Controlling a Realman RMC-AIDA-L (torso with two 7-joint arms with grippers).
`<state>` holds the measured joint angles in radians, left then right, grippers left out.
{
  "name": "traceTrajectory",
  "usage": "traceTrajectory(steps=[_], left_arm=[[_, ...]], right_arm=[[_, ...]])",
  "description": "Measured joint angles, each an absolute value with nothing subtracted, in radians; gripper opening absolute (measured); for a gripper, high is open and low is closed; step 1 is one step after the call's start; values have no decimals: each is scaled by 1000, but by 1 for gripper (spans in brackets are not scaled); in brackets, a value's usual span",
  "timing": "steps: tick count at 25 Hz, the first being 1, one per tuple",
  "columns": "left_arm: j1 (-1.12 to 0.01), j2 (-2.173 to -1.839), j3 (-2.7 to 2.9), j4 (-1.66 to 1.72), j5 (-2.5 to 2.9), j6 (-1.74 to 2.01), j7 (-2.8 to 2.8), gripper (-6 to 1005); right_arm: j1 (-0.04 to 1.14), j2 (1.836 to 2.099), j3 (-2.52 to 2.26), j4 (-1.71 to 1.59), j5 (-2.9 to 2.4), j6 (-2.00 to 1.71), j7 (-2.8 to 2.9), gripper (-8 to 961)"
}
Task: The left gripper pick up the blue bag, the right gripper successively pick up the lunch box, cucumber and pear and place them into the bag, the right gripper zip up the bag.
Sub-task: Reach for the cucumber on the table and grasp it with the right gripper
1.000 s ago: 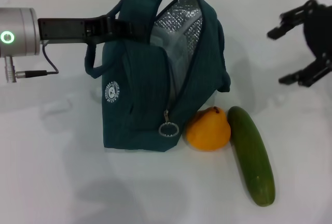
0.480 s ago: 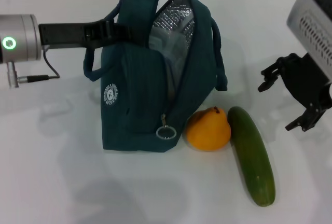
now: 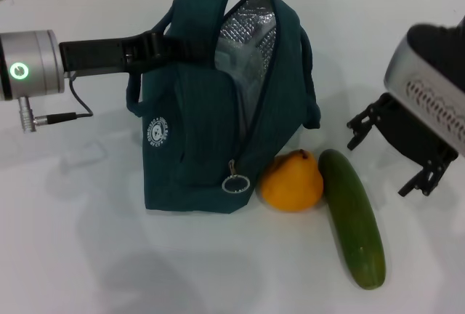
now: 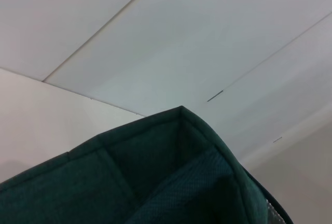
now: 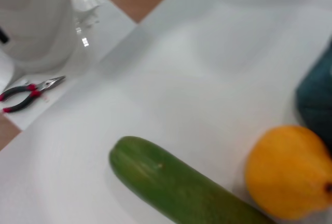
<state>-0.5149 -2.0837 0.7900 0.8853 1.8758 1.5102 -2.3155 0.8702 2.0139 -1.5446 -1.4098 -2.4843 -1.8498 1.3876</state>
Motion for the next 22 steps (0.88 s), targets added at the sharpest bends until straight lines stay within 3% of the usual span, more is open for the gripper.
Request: traceTrajectory(steps=[22], left_arm=[[-489, -2088, 791, 872, 1846, 1511, -2286, 45]], right_arm=[[820, 2022, -1707, -1494, -2456, -1936, 1348, 871]])
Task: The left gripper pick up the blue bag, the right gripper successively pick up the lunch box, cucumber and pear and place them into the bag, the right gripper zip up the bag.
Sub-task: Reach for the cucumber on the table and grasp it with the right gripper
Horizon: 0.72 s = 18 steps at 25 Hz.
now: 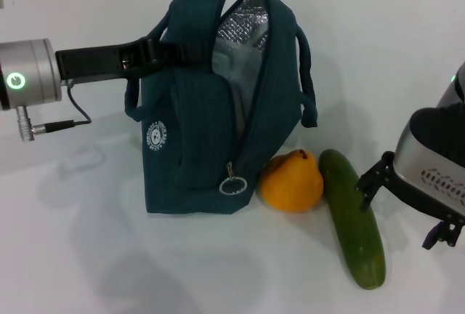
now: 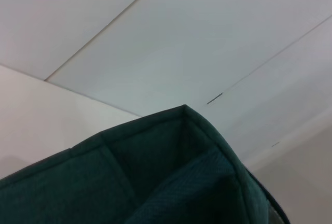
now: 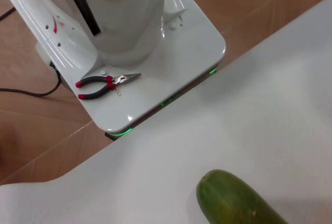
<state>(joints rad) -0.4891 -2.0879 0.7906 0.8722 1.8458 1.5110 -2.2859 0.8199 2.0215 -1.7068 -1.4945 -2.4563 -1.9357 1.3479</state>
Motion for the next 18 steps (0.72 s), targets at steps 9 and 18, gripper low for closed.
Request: traceTrajectory(steps=[9, 18], left_arm=[[-474, -2088, 794, 863, 1817, 1511, -2274, 46], [-448, -2090, 799, 863, 1786, 1517, -2252, 46]], right_arm=[[805, 2020, -1723, -1489, -2443, -1928, 1298, 870], [800, 2019, -1748, -1490, -2444, -1915, 1270, 870]])
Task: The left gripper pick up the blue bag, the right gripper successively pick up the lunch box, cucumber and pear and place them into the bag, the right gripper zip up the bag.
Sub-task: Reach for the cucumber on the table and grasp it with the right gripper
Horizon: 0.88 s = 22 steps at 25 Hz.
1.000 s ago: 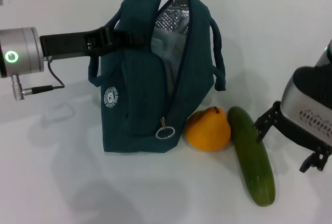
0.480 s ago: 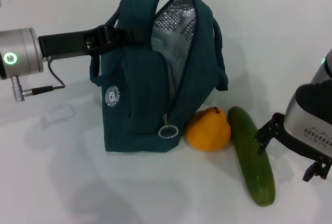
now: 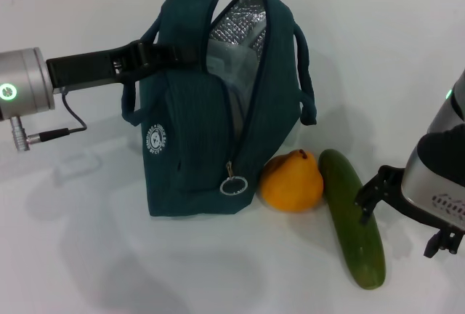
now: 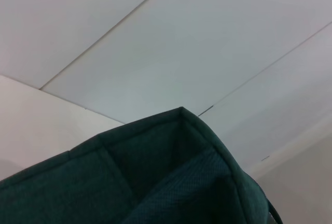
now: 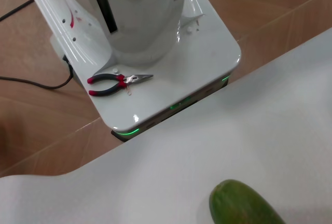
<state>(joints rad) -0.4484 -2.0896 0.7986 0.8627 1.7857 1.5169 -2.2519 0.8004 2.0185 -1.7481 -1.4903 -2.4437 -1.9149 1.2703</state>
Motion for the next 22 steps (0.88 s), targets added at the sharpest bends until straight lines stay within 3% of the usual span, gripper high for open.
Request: traceTrajectory(steps=[22], left_arm=[[-463, -2089, 799, 837, 1764, 1512, -2219, 47]], right_arm=[[821, 2017, -1785, -1391, -2455, -1875, 1247, 870]])
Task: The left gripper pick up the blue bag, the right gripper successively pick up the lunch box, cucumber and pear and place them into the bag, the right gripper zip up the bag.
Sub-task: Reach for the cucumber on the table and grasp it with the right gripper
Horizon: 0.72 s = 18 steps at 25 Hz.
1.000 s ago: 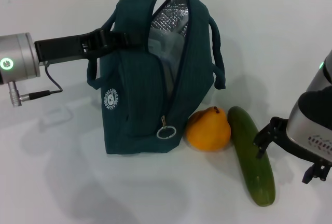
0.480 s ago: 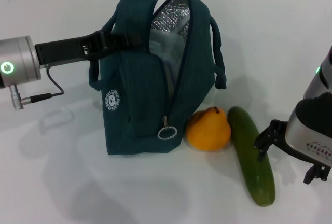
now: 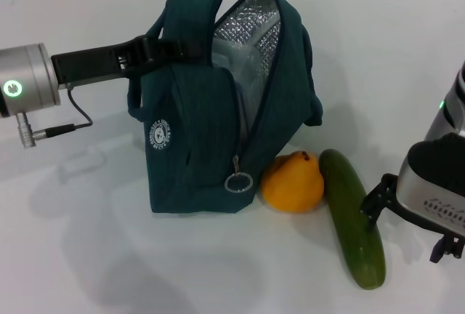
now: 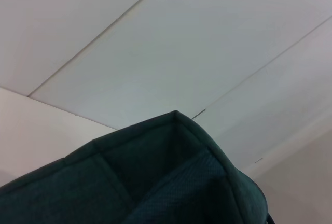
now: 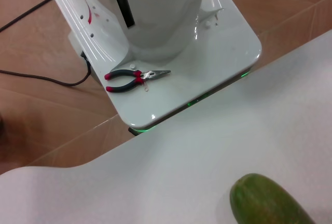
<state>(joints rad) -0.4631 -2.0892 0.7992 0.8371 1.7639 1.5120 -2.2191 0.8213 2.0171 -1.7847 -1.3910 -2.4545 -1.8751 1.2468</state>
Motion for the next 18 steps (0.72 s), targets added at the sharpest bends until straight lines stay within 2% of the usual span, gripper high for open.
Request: traceTrajectory(steps=[18], left_arm=[[-467, -2089, 796, 838, 1762, 1510, -2208, 47]], right_arm=[[862, 2017, -1797, -1349, -2450, -1855, 1235, 869]])
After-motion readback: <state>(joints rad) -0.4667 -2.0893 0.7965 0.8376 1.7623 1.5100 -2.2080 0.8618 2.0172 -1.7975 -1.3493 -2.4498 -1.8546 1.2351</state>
